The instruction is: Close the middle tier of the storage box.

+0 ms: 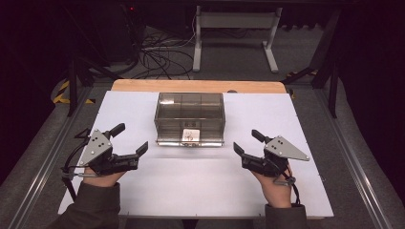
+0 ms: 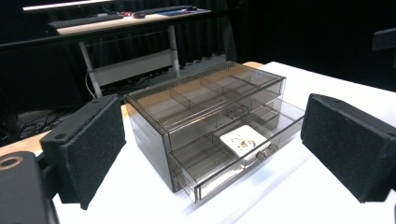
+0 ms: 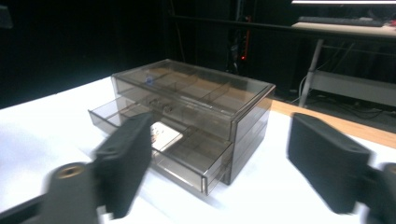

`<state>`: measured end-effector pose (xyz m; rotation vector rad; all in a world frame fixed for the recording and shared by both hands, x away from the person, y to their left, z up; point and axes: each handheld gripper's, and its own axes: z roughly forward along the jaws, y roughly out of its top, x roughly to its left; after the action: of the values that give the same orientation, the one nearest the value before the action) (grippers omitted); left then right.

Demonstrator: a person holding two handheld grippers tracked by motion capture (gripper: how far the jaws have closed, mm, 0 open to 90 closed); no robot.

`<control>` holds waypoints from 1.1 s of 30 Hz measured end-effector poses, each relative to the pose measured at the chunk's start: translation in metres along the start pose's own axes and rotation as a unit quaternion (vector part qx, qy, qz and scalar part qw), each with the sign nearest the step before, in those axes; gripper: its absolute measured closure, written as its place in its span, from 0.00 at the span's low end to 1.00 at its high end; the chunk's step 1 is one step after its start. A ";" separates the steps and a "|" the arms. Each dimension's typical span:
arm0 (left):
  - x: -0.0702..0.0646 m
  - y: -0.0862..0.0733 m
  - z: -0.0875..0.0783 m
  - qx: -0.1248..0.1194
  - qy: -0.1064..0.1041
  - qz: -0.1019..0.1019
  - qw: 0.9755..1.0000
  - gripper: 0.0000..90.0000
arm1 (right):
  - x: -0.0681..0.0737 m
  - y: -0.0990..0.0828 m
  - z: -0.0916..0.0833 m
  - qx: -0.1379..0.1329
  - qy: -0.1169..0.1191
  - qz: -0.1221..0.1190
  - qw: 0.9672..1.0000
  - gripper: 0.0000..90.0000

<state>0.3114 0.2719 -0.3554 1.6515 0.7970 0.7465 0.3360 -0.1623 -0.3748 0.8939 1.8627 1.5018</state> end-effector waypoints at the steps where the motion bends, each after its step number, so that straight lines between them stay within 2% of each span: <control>1: 0.000 0.000 0.000 0.000 0.000 -0.001 1.000 0.08 | 0.000 -0.002 0.001 0.004 0.002 -0.002 1.000 0.37; 5: 0.000 0.000 0.000 -0.001 -0.004 -0.004 1.000 0.08 | 0.003 -0.005 0.006 0.012 0.013 -0.005 1.000 0.50; 12: 0.001 0.000 -0.001 -0.003 -0.007 -0.008 1.000 0.08 | 0.006 -0.014 0.016 0.026 0.027 -0.005 0.999 0.65; 14: 0.001 0.000 -0.001 -0.003 -0.008 -0.009 1.000 0.08 | 0.007 -0.016 0.018 0.027 0.029 -0.007 0.999 0.68; 22: 0.000 0.000 0.000 -0.002 -0.011 -0.008 1.000 0.08 | 0.008 -0.022 0.024 0.035 0.047 0.011 0.998 0.79; 33: 0.001 0.000 -0.002 -0.008 -0.015 -0.013 1.000 0.08 | 0.010 -0.033 0.036 0.044 0.063 0.001 0.997 0.95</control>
<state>0.3104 0.2733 -0.3546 1.6313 0.7886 0.7060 0.3532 -0.1376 -0.4148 0.8586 2.0334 1.5176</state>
